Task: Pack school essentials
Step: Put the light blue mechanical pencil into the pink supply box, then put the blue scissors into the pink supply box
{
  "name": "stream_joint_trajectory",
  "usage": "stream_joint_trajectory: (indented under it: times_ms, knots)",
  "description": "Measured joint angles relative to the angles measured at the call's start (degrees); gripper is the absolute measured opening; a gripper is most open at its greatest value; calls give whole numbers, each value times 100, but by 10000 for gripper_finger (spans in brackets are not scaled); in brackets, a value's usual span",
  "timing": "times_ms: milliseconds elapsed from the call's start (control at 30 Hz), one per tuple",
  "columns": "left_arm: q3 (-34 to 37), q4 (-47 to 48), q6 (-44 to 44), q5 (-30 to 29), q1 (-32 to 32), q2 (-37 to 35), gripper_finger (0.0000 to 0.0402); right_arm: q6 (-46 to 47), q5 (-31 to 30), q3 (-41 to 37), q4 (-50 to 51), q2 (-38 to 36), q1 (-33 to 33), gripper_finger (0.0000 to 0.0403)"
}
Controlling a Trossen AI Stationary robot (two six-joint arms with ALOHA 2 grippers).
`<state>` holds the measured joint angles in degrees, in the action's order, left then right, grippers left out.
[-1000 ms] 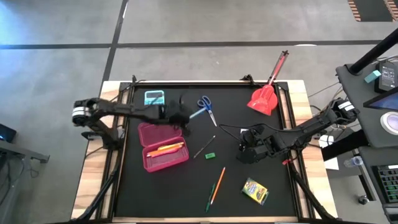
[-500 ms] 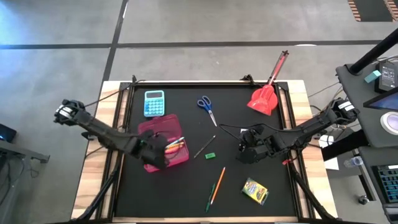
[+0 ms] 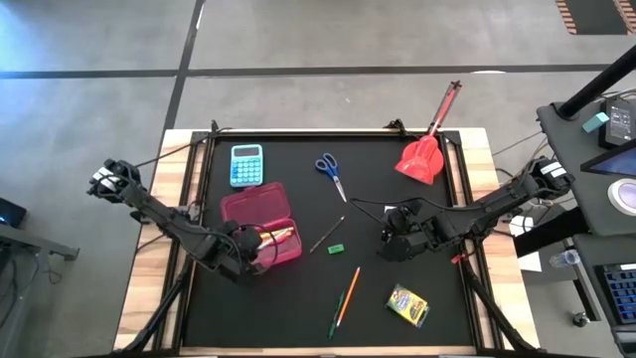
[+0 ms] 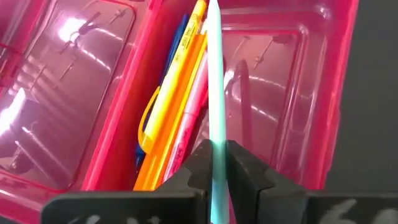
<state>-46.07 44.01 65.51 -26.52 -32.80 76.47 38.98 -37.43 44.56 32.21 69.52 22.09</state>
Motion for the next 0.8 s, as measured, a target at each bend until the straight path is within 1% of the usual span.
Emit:
stream_joint_trajectory:
  times_ms: [133,200,367,467,667,800]
  knots:
    - [3,6,-30,6,0,0,37,0,0,0,0,-1,-2,171]
    - [3,0,-80,6,0,0,57,0,-1,0,-2,0,-1,171]
    - [-49,9,-526,12,6,0,111,0,0,0,-4,-1,0,171]
    - [-127,4,-744,14,60,-23,134,0,0,0,-4,-1,0,171]
    - [-238,6,-1290,-345,78,-126,145,0,0,0,-7,-1,-1,171]
    - [-344,3,-1397,-860,125,-173,146,0,0,0,-6,-1,-2,171]
